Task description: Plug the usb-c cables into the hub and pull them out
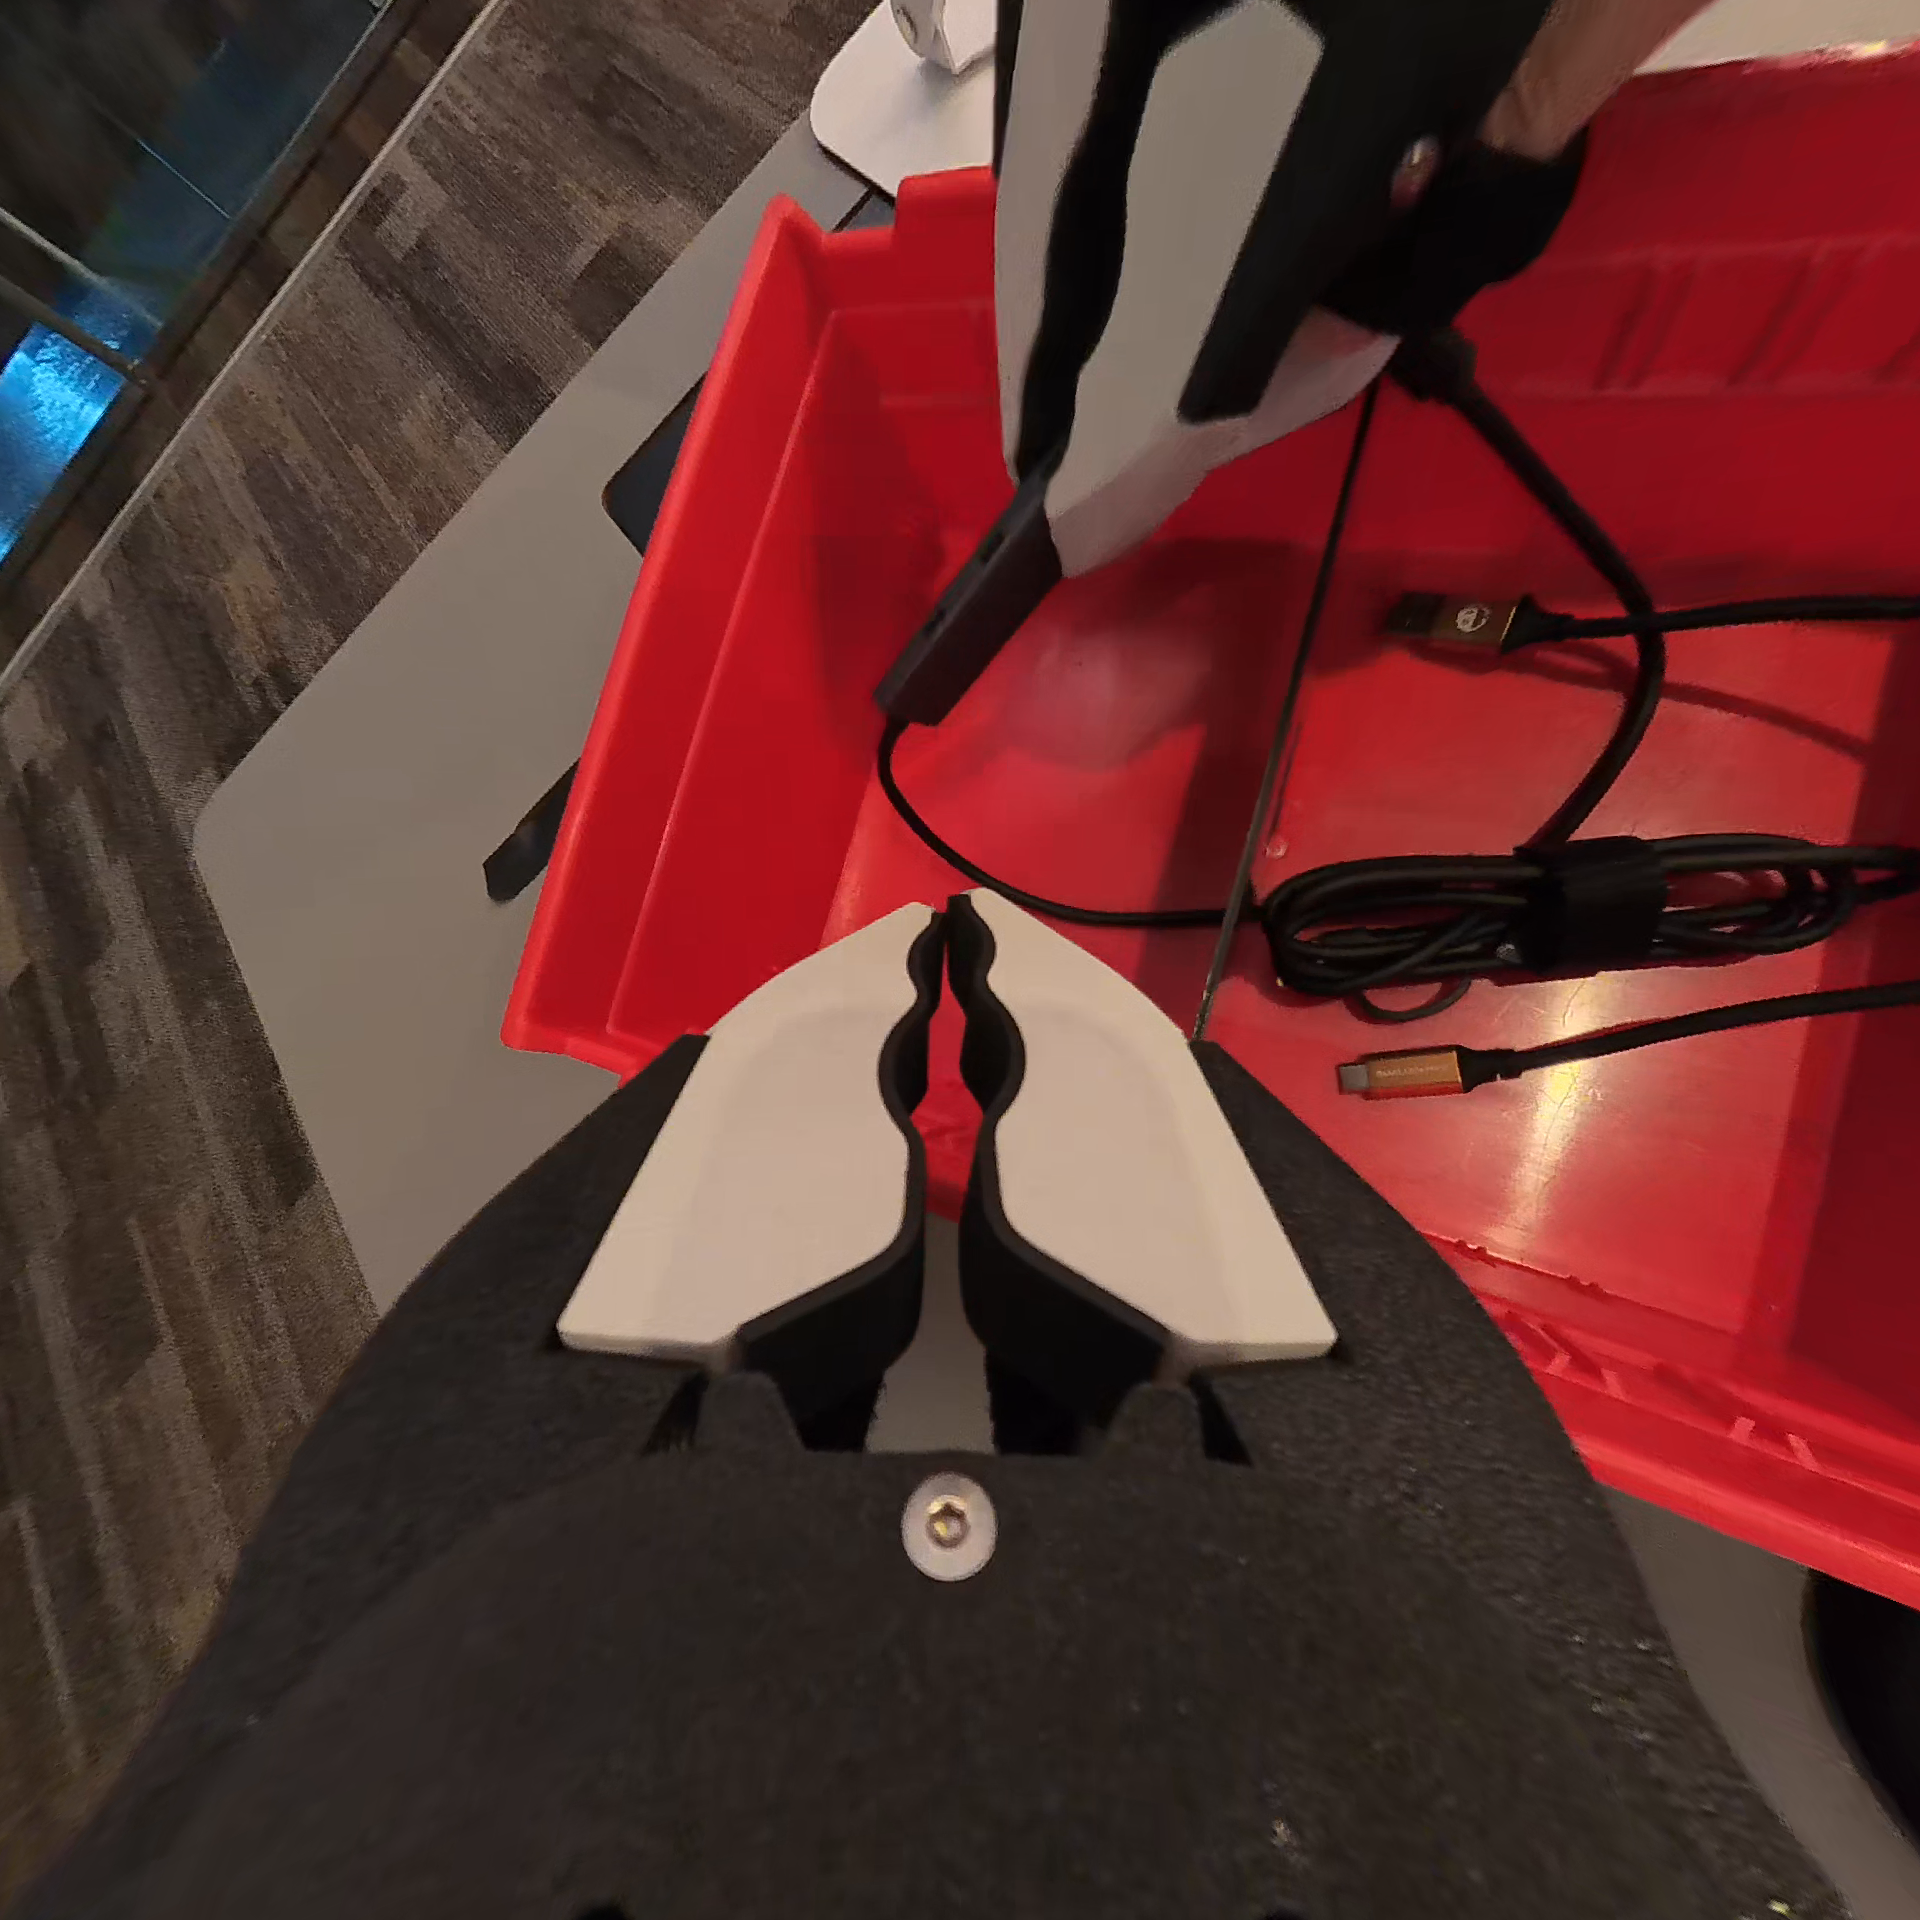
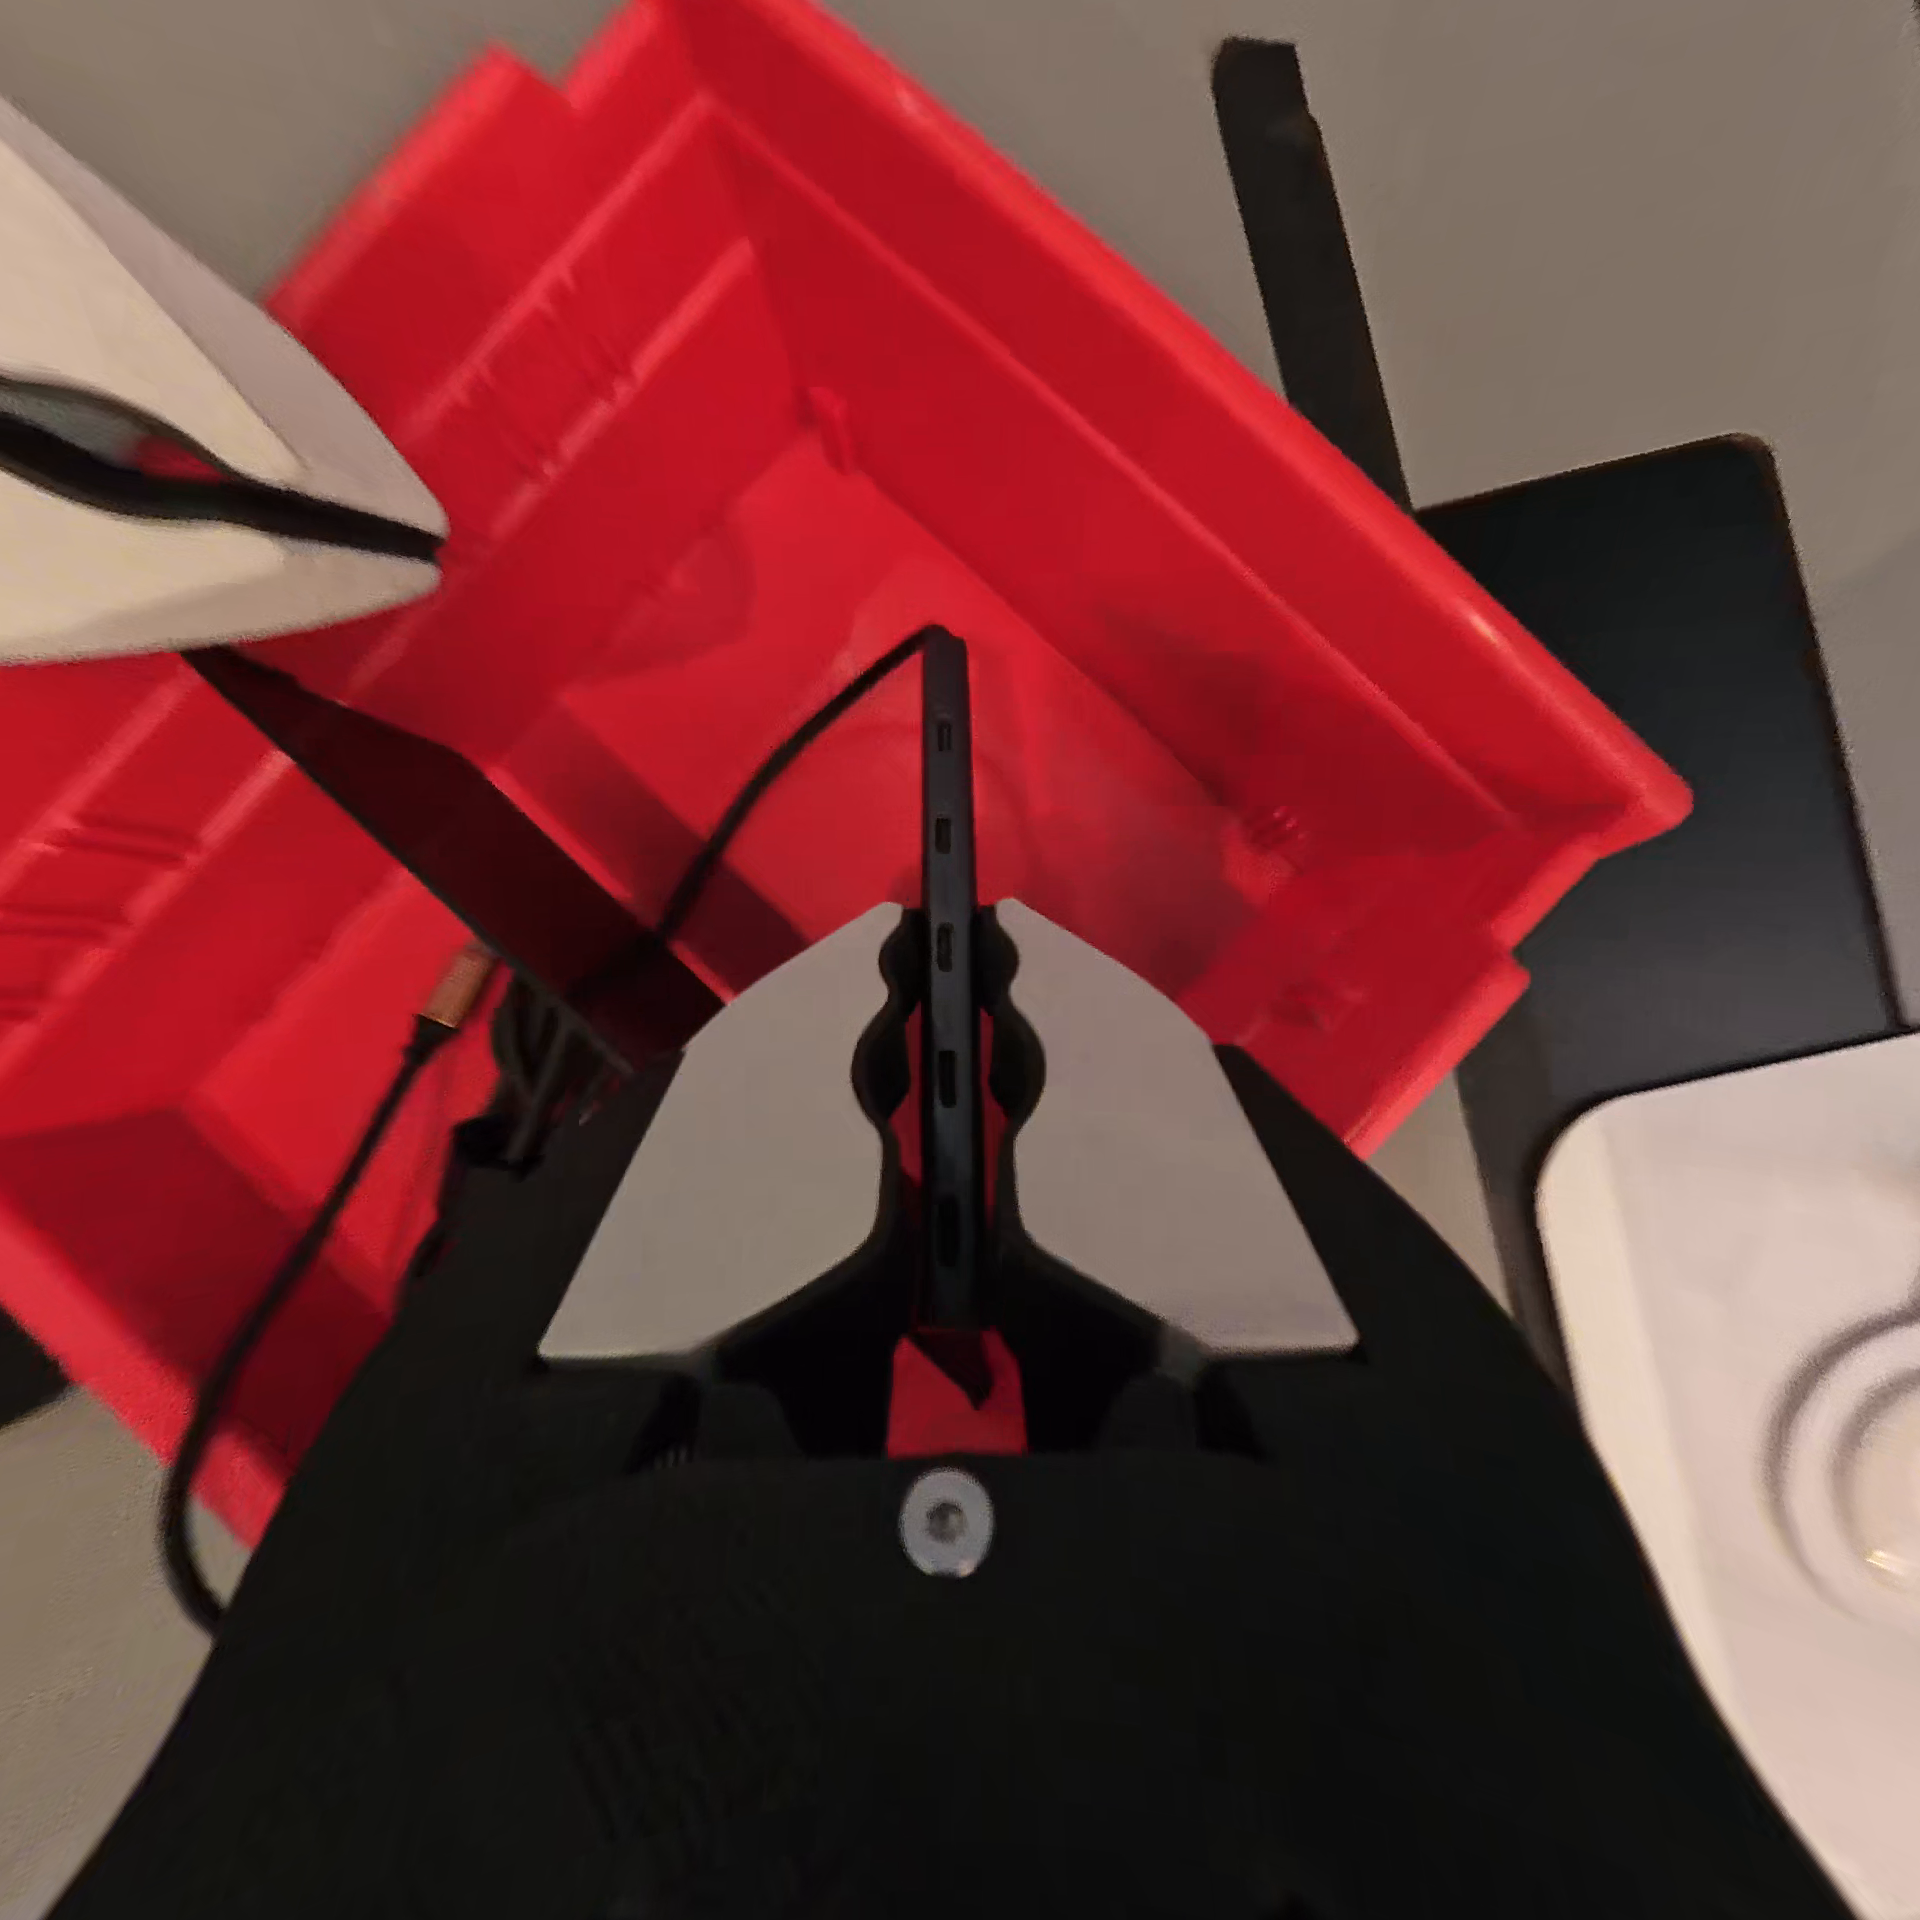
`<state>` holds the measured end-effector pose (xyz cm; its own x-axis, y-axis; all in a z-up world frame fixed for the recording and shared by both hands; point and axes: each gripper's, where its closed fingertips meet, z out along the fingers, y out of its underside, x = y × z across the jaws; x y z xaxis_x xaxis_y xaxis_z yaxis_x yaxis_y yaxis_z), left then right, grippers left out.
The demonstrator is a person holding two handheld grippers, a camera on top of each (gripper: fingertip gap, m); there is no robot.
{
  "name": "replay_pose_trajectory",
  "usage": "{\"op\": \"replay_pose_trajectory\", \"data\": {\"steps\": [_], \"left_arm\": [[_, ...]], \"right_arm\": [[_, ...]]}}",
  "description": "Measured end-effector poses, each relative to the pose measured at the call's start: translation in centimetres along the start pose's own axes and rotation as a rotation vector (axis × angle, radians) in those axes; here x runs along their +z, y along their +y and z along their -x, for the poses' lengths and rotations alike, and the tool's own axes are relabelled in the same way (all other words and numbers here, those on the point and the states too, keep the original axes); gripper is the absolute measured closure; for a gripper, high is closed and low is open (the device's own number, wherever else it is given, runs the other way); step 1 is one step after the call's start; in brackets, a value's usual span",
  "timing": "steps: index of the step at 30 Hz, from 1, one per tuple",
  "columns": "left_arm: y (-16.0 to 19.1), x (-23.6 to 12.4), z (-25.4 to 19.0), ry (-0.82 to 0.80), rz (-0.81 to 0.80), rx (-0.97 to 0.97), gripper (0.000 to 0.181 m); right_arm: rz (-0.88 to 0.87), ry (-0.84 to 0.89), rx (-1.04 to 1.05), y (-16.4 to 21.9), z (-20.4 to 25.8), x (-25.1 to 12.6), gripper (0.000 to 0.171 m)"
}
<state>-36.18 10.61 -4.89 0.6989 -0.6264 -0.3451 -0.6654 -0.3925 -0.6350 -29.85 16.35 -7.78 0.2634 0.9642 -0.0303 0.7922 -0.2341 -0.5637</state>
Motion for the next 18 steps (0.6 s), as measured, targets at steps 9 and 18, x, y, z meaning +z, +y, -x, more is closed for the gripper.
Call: {"op": "replay_pose_trajectory", "data": {"steps": [9,18], "left_arm": [[-0.3,0.0,-0.3,0.026,-0.022,-0.005,0.181],[-0.4,-0.1,-1.4,0.054,-0.009,0.056,0.181]], "right_arm": [[0.154,0.309,-0.287,0.8,-2.0,1.3,0.16],[0.197,0.534,-0.373,-0.2,-3.7,1.6,0.157]]}}
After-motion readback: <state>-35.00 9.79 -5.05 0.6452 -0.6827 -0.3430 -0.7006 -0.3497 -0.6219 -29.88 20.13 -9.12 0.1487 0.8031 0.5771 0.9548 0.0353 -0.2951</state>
